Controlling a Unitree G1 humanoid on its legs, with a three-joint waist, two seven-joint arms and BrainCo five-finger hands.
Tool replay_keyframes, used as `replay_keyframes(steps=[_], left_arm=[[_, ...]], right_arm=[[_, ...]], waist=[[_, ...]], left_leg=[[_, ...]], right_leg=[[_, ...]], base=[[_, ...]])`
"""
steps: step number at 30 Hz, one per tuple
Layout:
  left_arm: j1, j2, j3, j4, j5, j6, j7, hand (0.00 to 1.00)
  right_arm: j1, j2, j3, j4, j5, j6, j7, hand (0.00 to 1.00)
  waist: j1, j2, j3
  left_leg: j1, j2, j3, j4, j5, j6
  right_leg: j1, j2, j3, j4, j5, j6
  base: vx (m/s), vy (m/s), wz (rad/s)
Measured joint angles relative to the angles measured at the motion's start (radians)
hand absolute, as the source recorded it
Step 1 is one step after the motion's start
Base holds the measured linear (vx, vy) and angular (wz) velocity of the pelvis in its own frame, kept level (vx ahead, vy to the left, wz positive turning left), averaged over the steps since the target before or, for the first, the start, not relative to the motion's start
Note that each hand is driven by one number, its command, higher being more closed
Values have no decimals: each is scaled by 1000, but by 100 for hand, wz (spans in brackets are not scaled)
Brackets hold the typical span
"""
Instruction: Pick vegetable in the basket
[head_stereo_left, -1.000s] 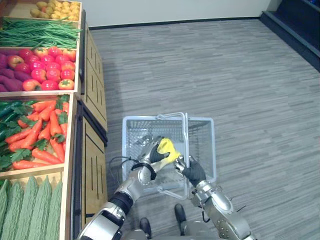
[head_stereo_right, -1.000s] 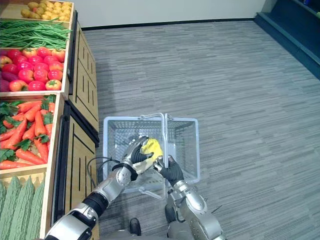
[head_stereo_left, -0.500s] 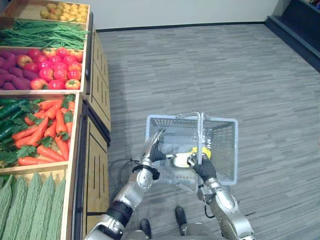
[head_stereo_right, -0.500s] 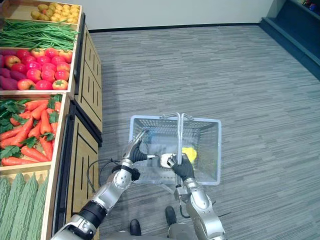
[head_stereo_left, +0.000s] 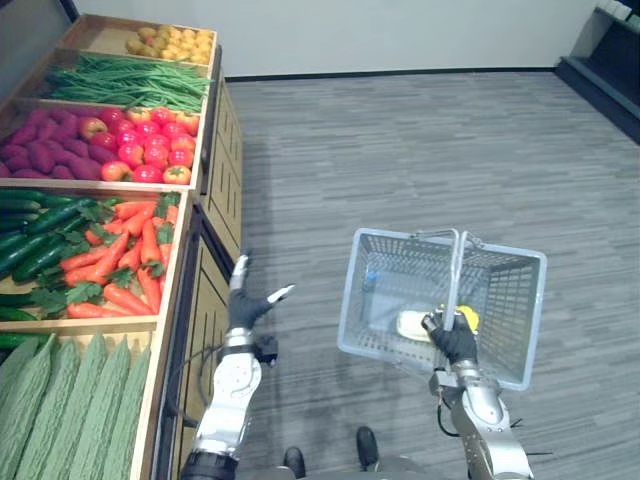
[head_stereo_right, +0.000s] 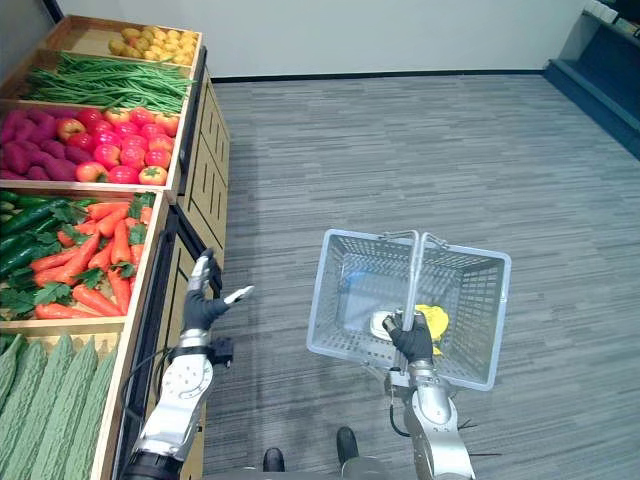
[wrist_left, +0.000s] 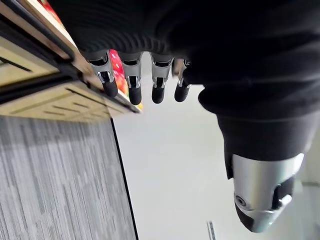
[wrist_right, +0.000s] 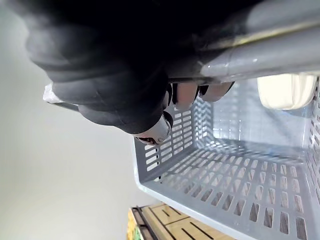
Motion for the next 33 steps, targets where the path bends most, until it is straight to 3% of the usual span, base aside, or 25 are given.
replay_keyframes(steps=[3, 11, 17, 21, 23, 26, 29, 30, 31, 32, 33], left_arm=[[31, -2, 44, 78, 0, 1, -16, 0], [86, -33, 73, 99, 3, 2, -39, 0], [94, -42, 91, 74, 13, 2, -33, 0], [94, -61, 81, -5, 24, 1, -17, 0], [91, -58, 77, -21, 24, 2, -8, 0], [89, -50, 74, -47, 24, 1, 11, 0], [53, -26, 52, -38, 25, 1, 25, 0], [27, -31, 48, -26, 25, 1, 27, 0], [18, -33, 48, -25, 28, 0, 30, 0], [13, -35, 46, -11, 34, 0, 29, 0], [12, -60, 44, 3, 36, 1, 28, 0]], right_arm=[[15, 13, -43, 72, 0, -1, 0, 100], [67, 36, -66, 121, -11, -1, -1, 100], [39, 43, -78, 139, -11, -4, -8, 100], [27, 44, -88, 142, -12, -4, -23, 100], [19, 53, -84, 142, -22, -5, -25, 100], [17, 57, -82, 143, -22, -5, -24, 100], [-1, 53, -91, 142, -30, -13, -24, 100], [-4, 50, -105, 143, -30, -13, -25, 100], [-2, 46, -105, 143, -34, -13, -25, 100], [-4, 38, -104, 146, -40, -13, -25, 100], [-18, 21, -101, 155, -50, -13, -24, 100]], waist=[[24, 0, -3], [43, -3, -5], [72, -9, -7], [75, -22, 6], [70, -10, 27], [57, -8, 29], [42, -8, 31], [35, -8, 32], [18, -23, 27], [13, -5, 37], [19, 39, 43]], left_leg=[[5, 0, -1, -1, 0, -1], [-5, 0, -13, 12, -7, -5], [-86, 13, 6, 139, -84, 2], [-109, 12, 1, 273, -201, 23], [-44, 21, -8, 291, -242, 57], [3, 31, -30, 301, -288, 60], [19, 39, -77, 298, -315, 33], [41, 42, -100, 297, -332, 16], [74, 44, -146, 305, -360, -21], [90, 60, -168, 313, -367, -32], [98, 99, -189, 341, -358, -65]], right_leg=[[6, -1, -2, 0, -1, -1], [5, -3, -21, 6, -14, -5], [-56, 2, -26, 75, -76, -2], [-129, -18, -58, 343, -203, 35], [-278, -48, -152, 721, -207, 26], [-339, -69, -216, 761, -250, 10], [-381, -37, -176, 515, -220, 34], [-381, -11, -115, 375, -152, 44], [-360, -1, -48, 298, -28, 42], [-350, 10, -48, 328, -7, 22], [-345, 34, -90, 388, -45, -9]], base=[[-10, 1, 2], [-13, -1, 6], [9, 7, -7], [70, 51, -3], [232, 61, 7], [278, 15, 16], [393, -66, 46], [605, -190, 99], [553, -206, 104], [565, -240, 82], [538, -247, 38]])
